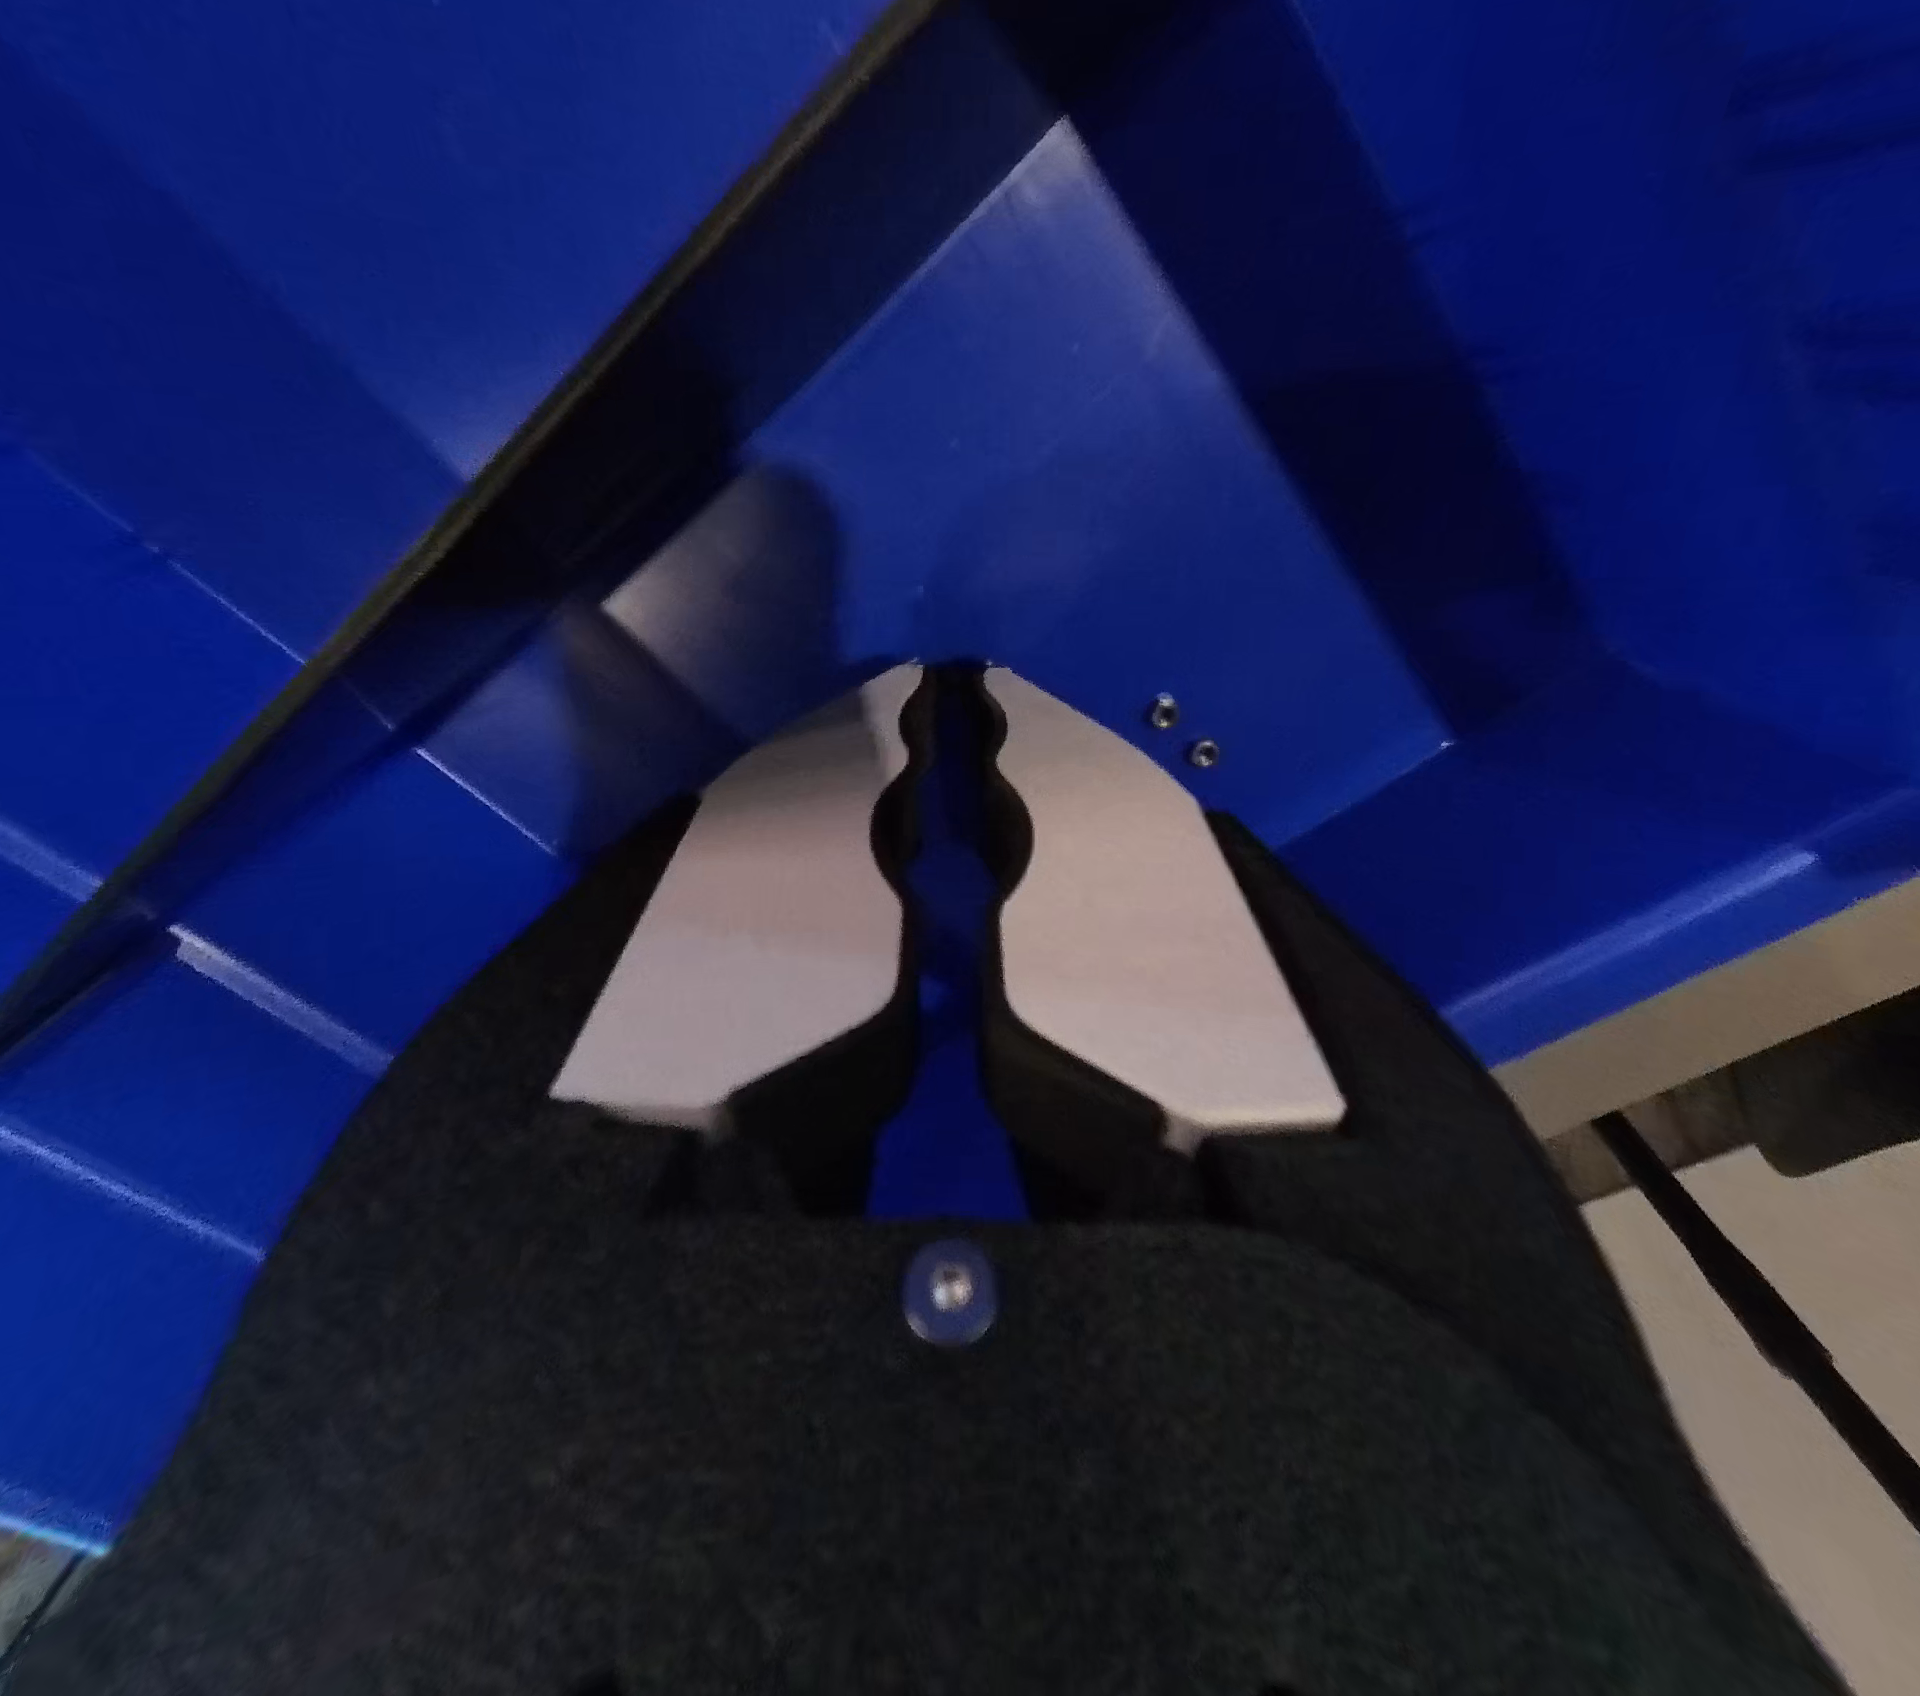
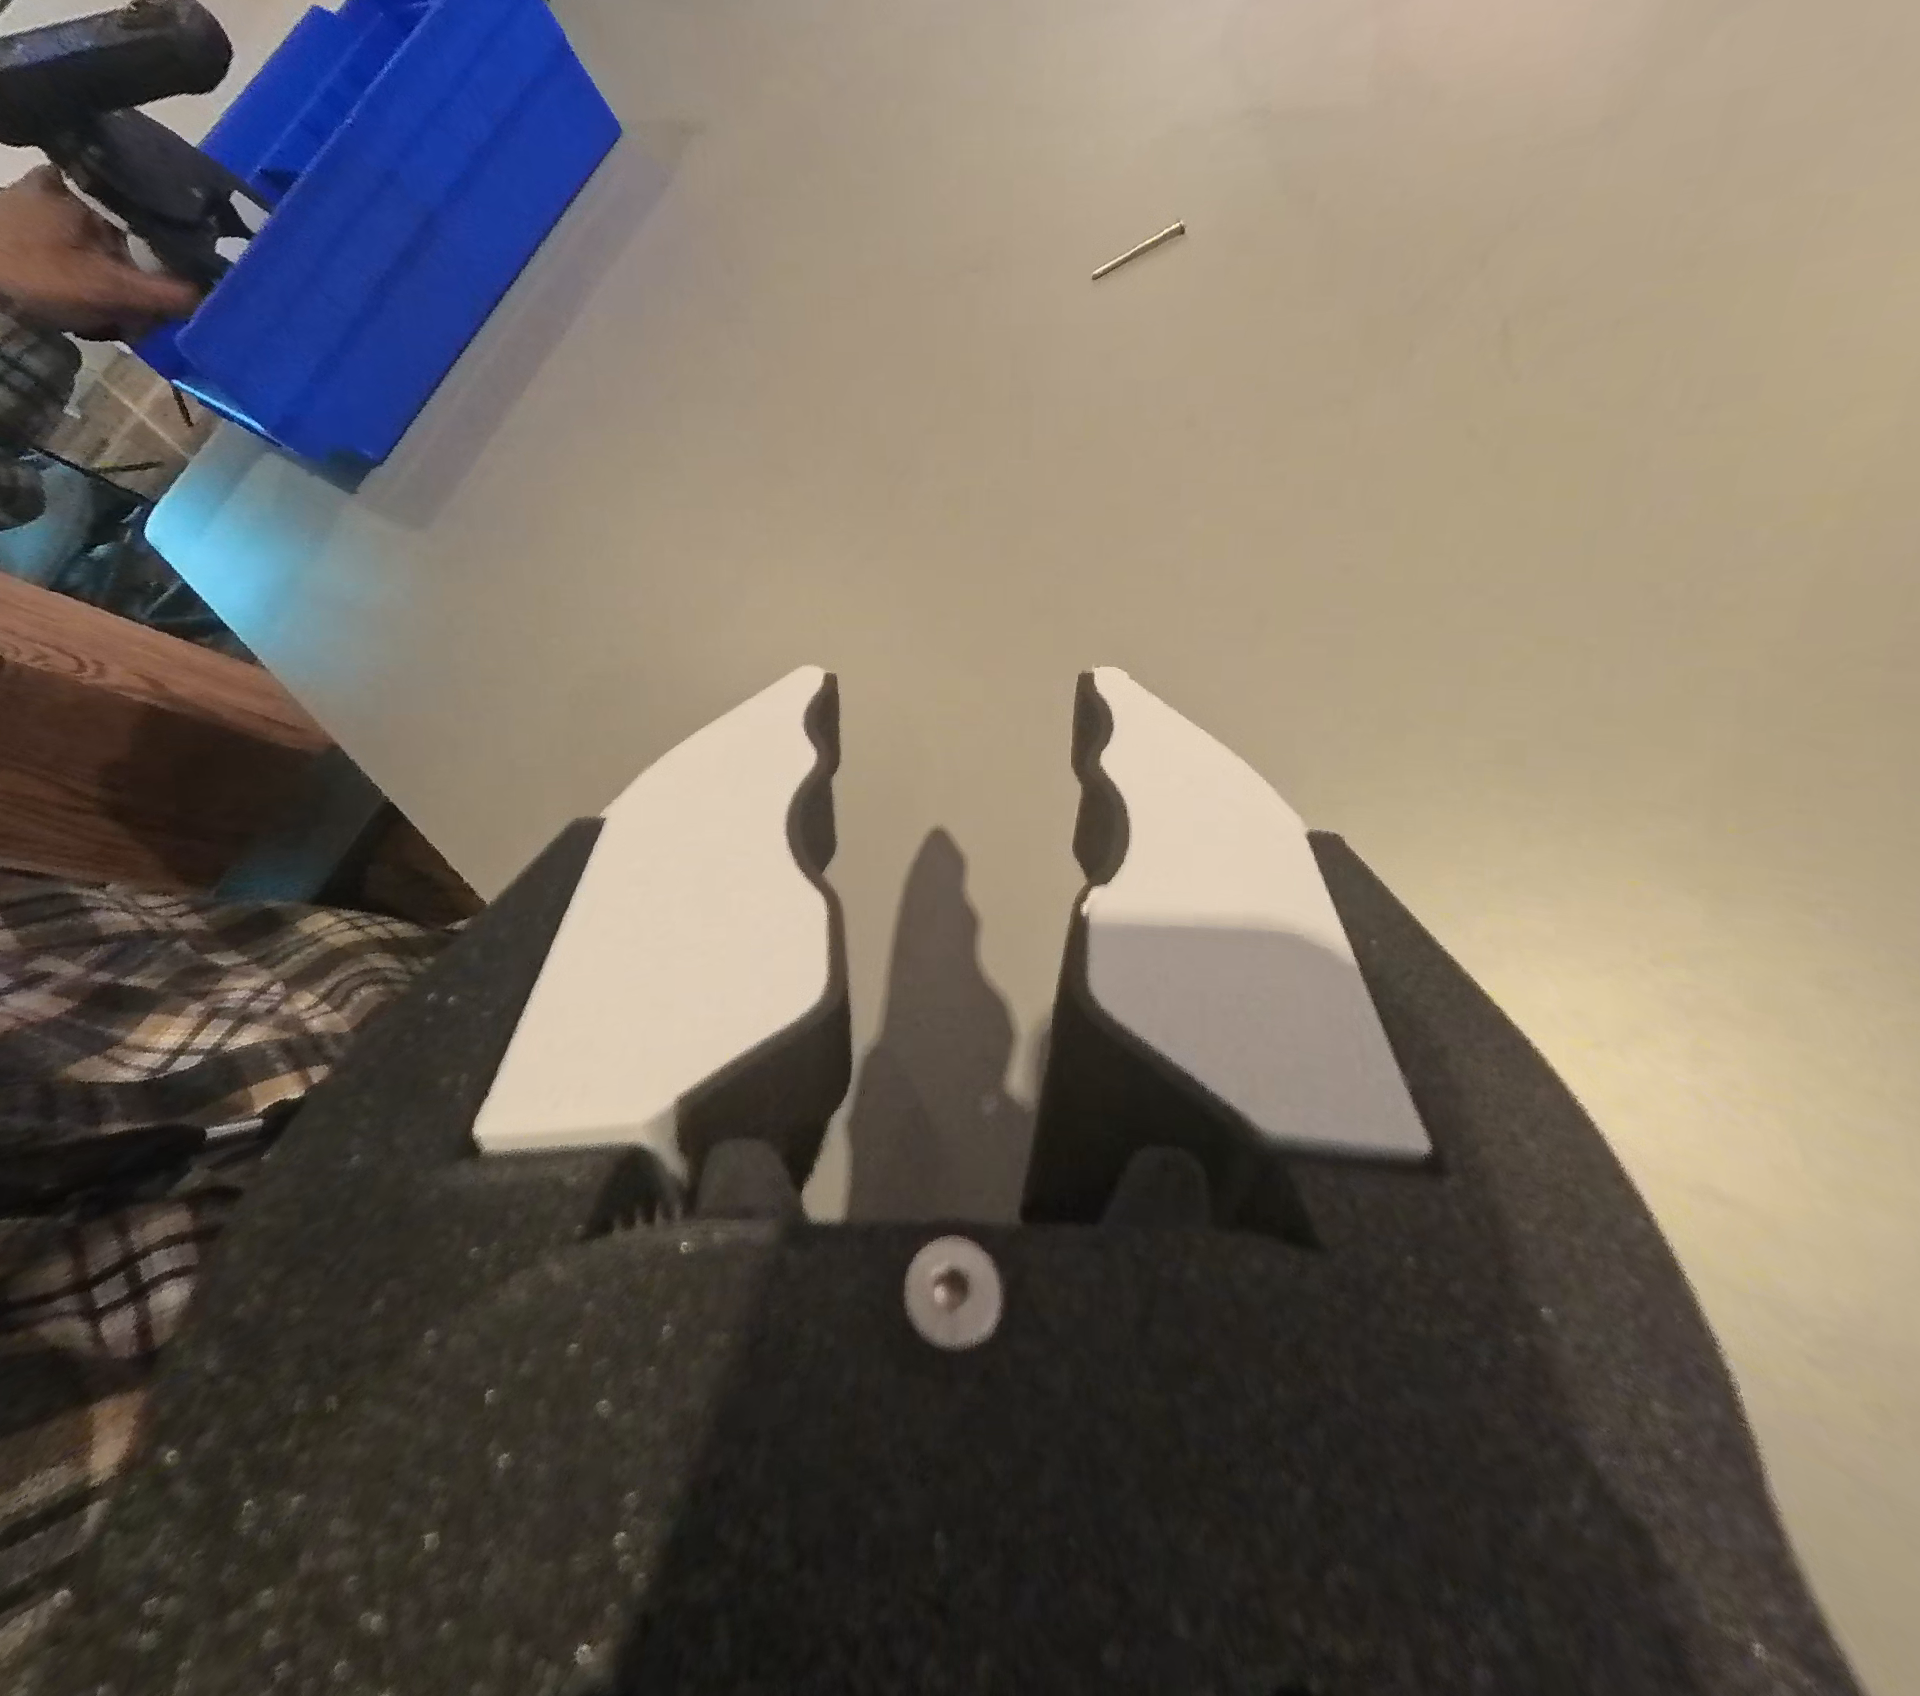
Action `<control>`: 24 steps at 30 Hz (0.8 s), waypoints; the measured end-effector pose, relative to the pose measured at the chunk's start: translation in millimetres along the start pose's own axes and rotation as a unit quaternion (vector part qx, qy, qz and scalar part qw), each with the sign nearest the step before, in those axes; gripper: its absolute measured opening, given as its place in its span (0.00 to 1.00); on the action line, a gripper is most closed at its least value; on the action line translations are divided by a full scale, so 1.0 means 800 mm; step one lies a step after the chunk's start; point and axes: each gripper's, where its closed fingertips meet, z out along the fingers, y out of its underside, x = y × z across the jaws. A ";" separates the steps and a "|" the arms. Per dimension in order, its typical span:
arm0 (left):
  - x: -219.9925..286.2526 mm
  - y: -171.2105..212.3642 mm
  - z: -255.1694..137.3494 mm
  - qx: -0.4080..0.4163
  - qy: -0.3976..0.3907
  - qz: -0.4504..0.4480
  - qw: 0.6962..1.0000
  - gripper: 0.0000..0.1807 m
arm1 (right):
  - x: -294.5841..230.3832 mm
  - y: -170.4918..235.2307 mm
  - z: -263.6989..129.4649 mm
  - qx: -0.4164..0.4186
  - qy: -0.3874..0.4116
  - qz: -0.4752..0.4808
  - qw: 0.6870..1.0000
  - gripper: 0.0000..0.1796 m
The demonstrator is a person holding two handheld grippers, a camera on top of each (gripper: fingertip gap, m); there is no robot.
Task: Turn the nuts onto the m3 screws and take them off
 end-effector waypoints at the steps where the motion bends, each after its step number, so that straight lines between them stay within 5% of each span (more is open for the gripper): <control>1: 0.001 -0.002 -0.003 0.007 0.004 -0.004 1.000 0.03 | 0.000 0.000 -0.001 0.001 0.000 0.000 1.000 0.24; 10: 0.021 -0.047 -0.107 0.099 0.007 0.000 0.995 0.03 | -0.003 -0.004 -0.004 0.004 -0.002 -0.003 1.000 0.24; 16: 0.097 -0.142 -0.181 0.157 -0.009 0.083 0.984 0.03 | -0.006 -0.002 -0.005 0.006 -0.005 -0.003 1.000 0.24; 24: 0.255 -0.295 -0.120 0.195 0.061 0.188 0.961 0.03 | -0.005 0.004 -0.023 0.012 0.007 0.000 1.000 0.24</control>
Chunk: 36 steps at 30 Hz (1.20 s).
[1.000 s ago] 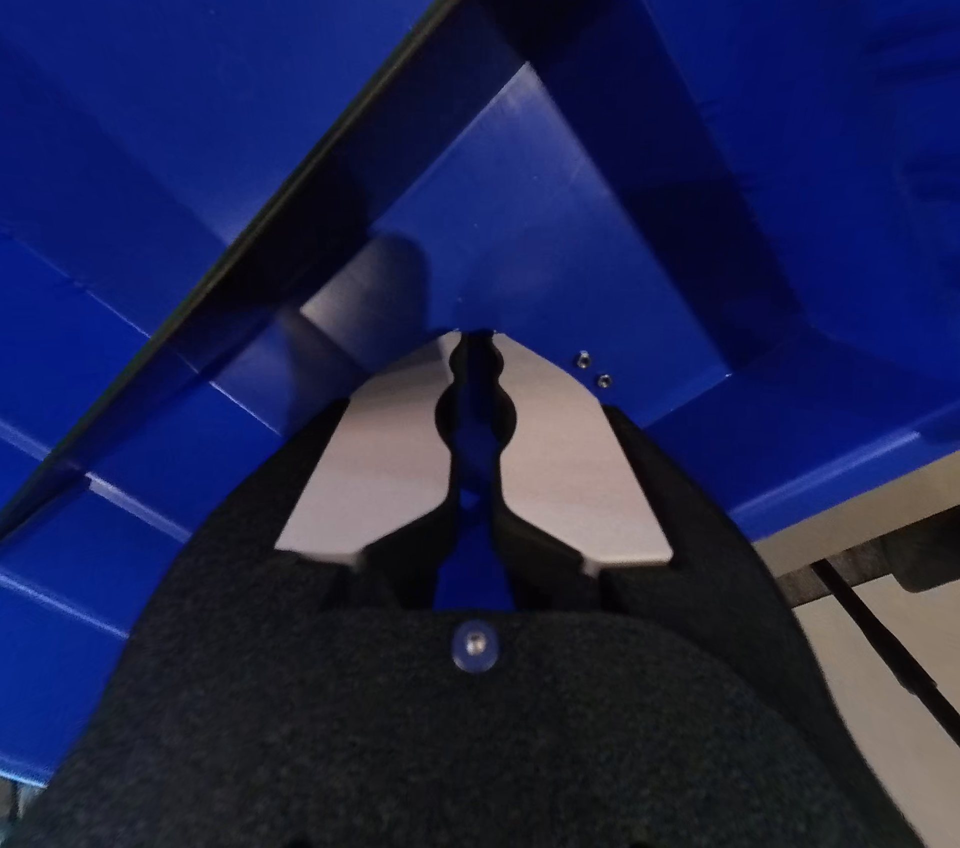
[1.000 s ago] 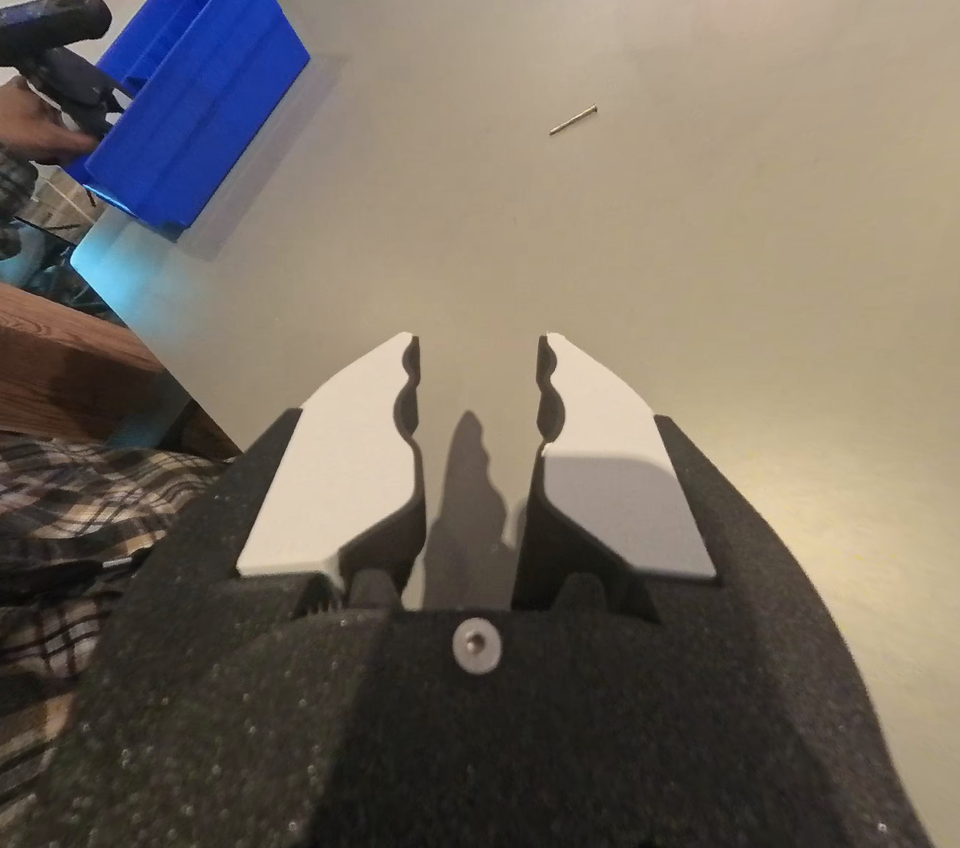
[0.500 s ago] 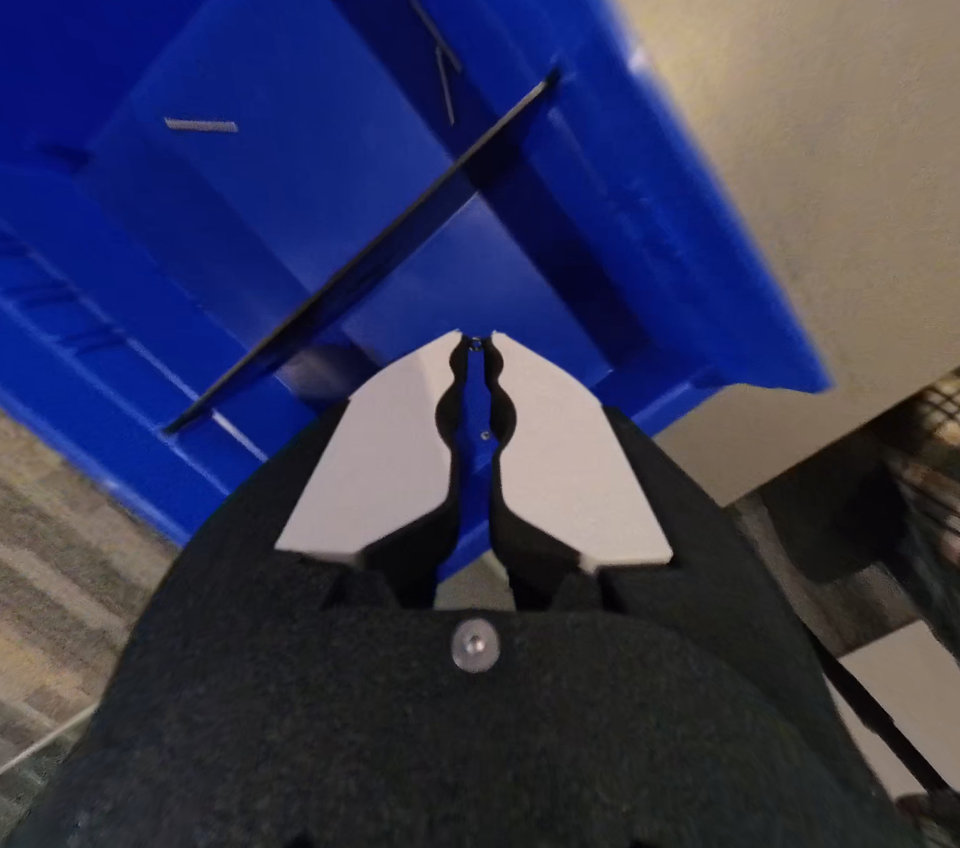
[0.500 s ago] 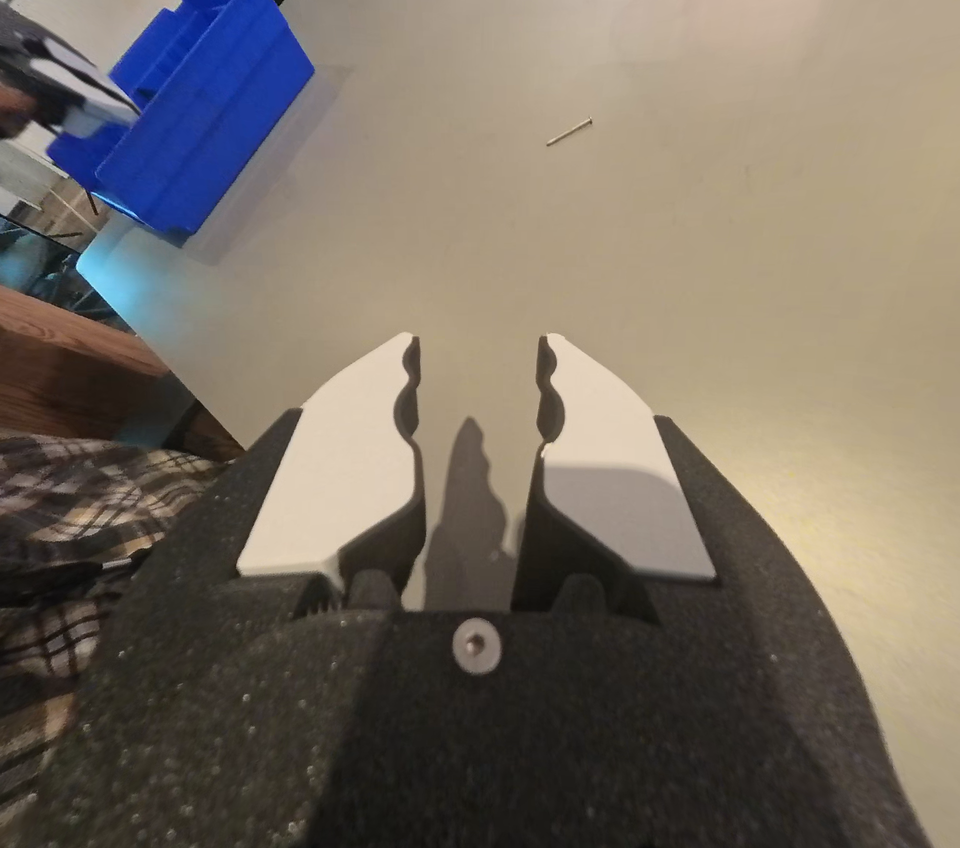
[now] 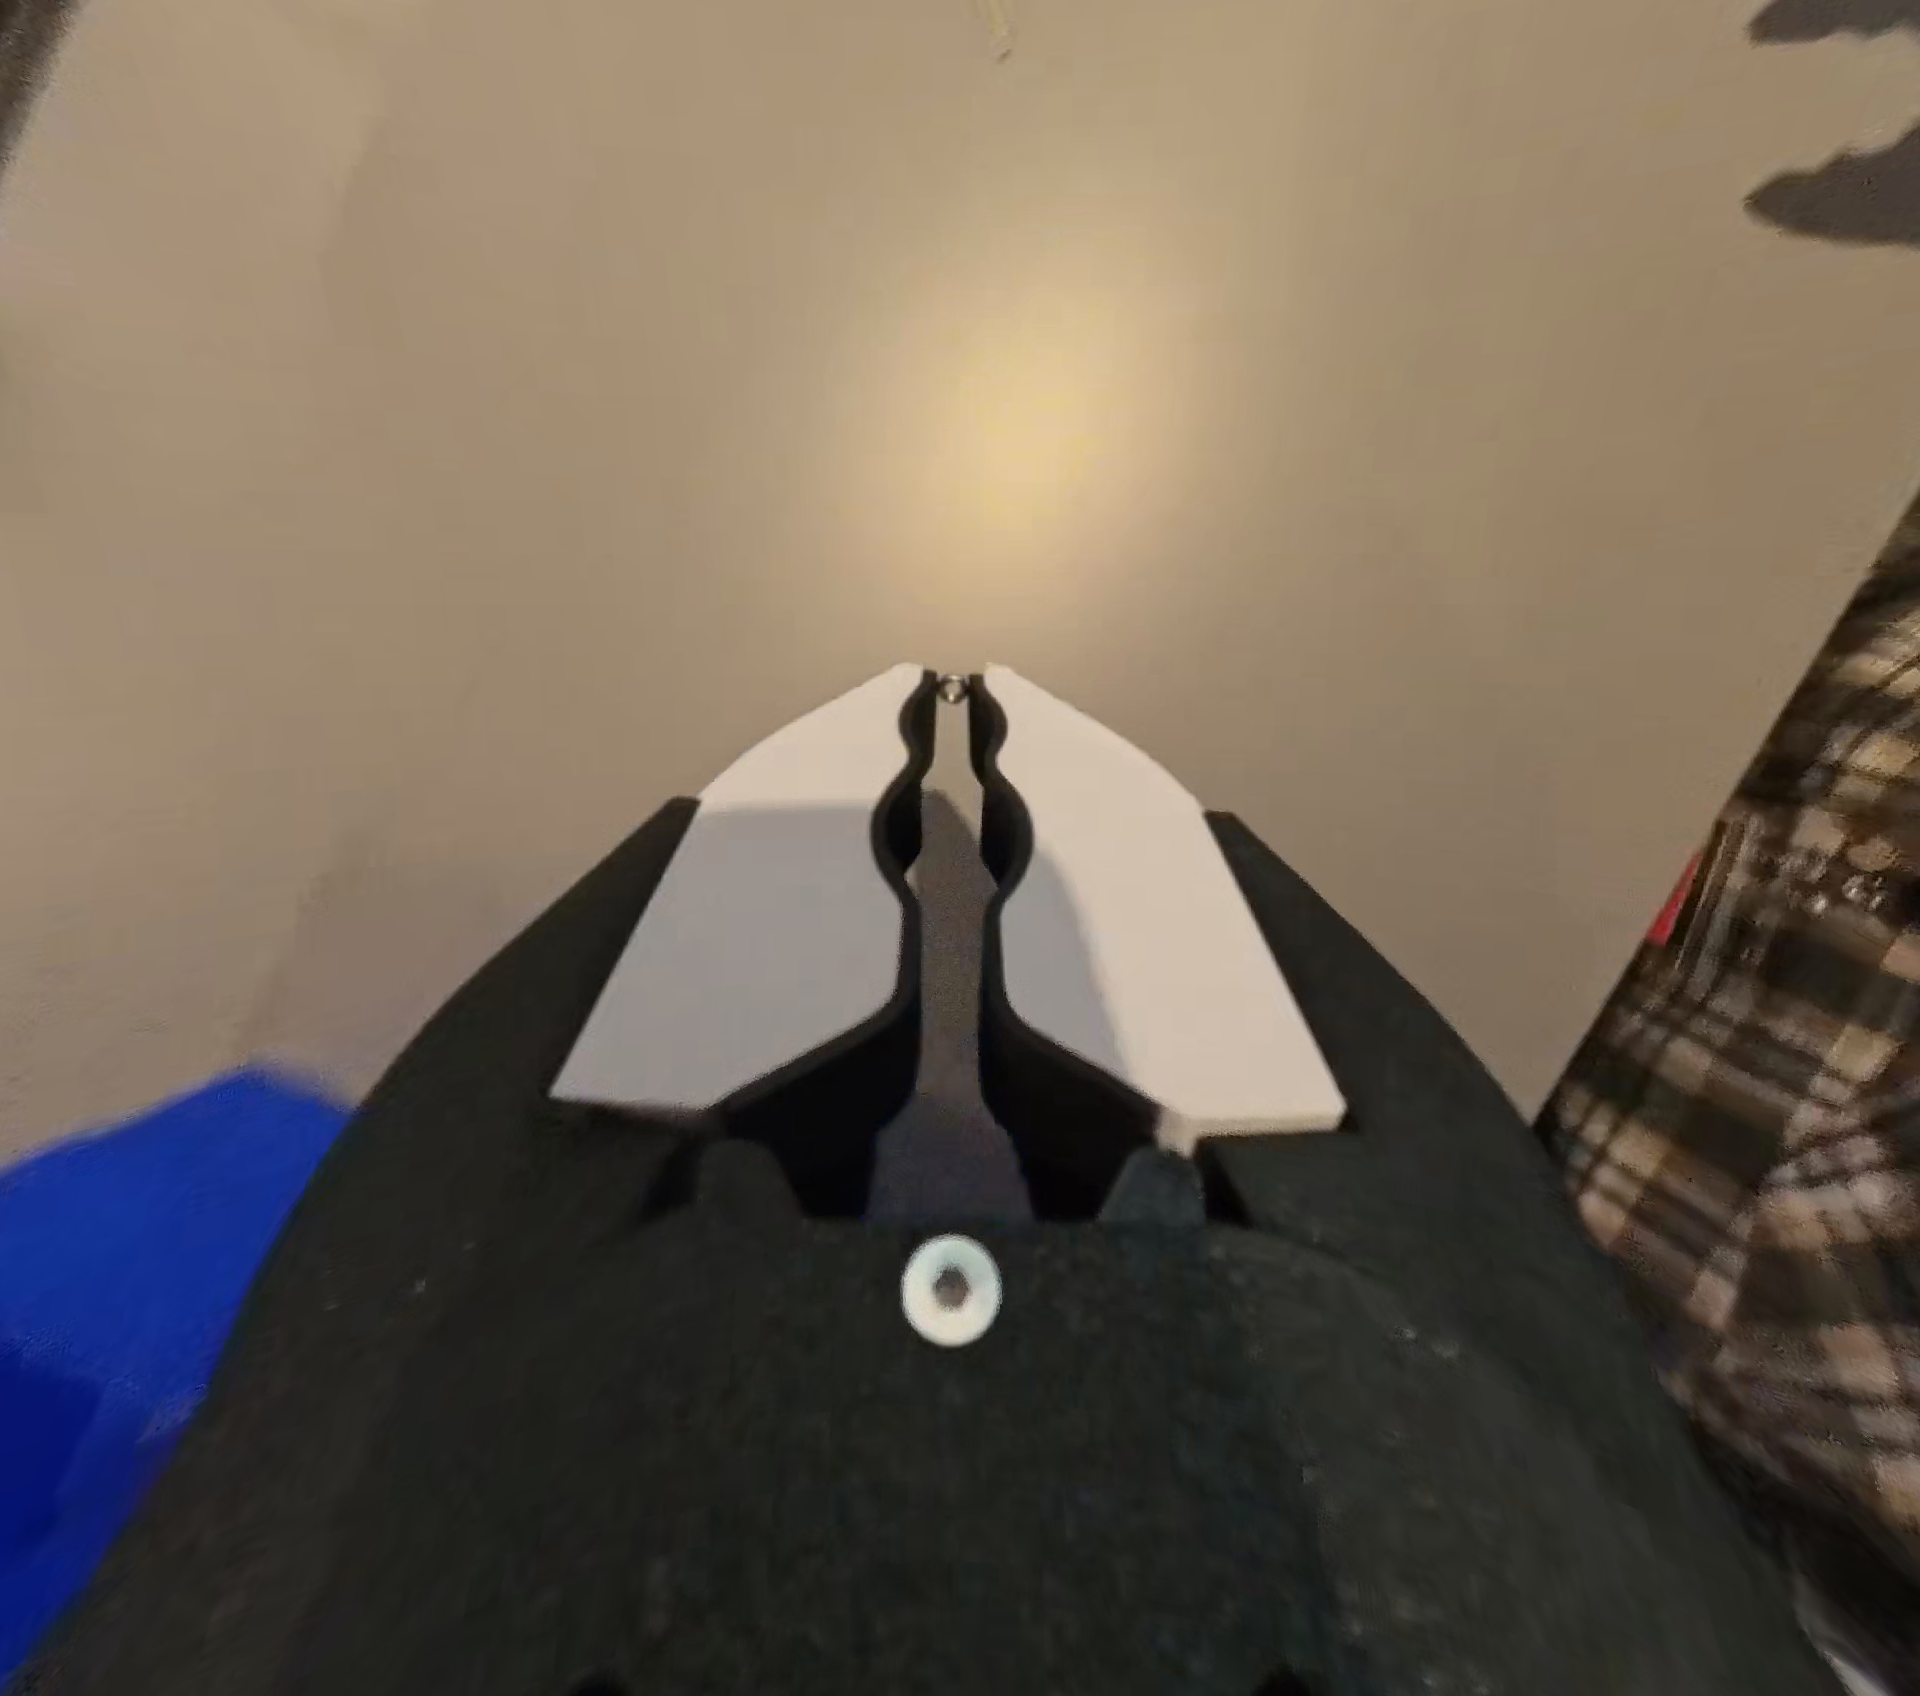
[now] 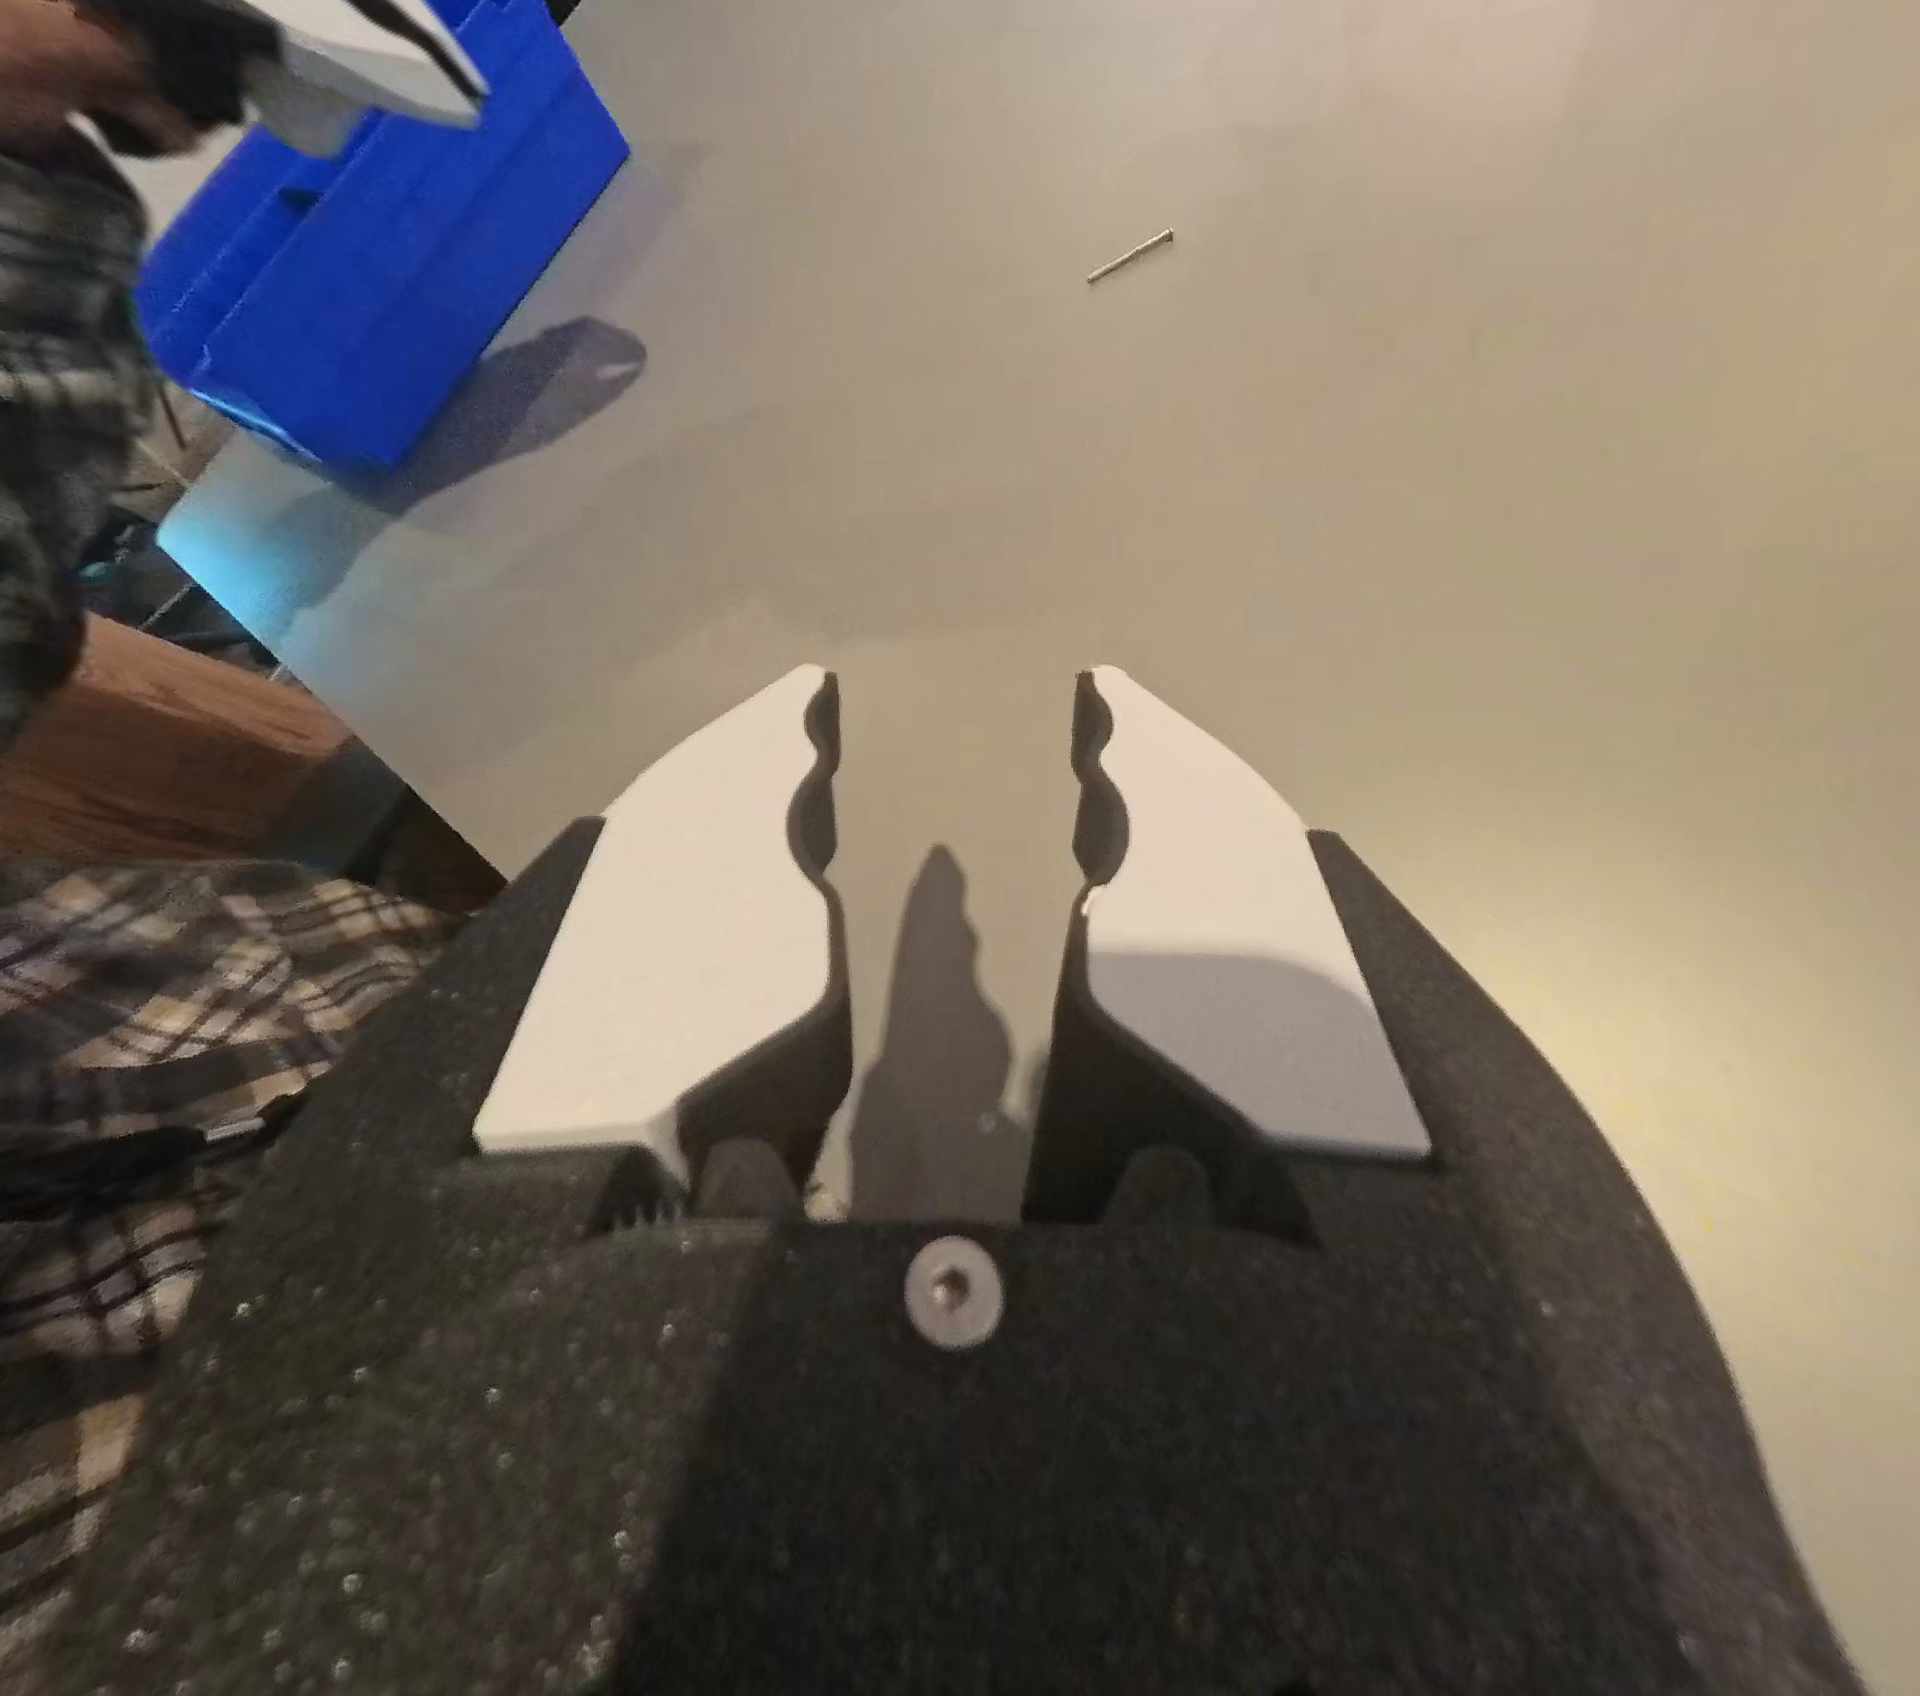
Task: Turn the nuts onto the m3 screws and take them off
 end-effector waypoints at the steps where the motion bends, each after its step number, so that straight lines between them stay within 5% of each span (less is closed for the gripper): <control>1: 0.011 -0.011 0.024 0.002 0.018 0.003 1.000 0.03 | 0.001 0.001 -0.003 0.001 0.003 0.002 1.000 0.24; 7: 0.043 -0.027 0.142 -0.039 0.058 0.027 0.997 0.03 | 0.010 0.011 -0.012 -0.005 0.012 0.009 1.000 0.24; 14: 0.046 -0.028 0.178 -0.058 0.063 0.032 0.996 0.03 | 0.017 0.017 -0.009 -0.011 0.010 0.016 1.000 0.24; 28: 0.049 -0.039 0.177 -0.009 0.098 0.034 0.995 0.10 | 0.018 0.015 0.004 -0.026 0.005 0.015 1.000 0.24; 36: 0.027 -0.082 0.107 0.194 0.125 0.000 0.973 0.16 | 0.017 0.004 0.011 -0.036 -0.045 -0.041 0.997 0.26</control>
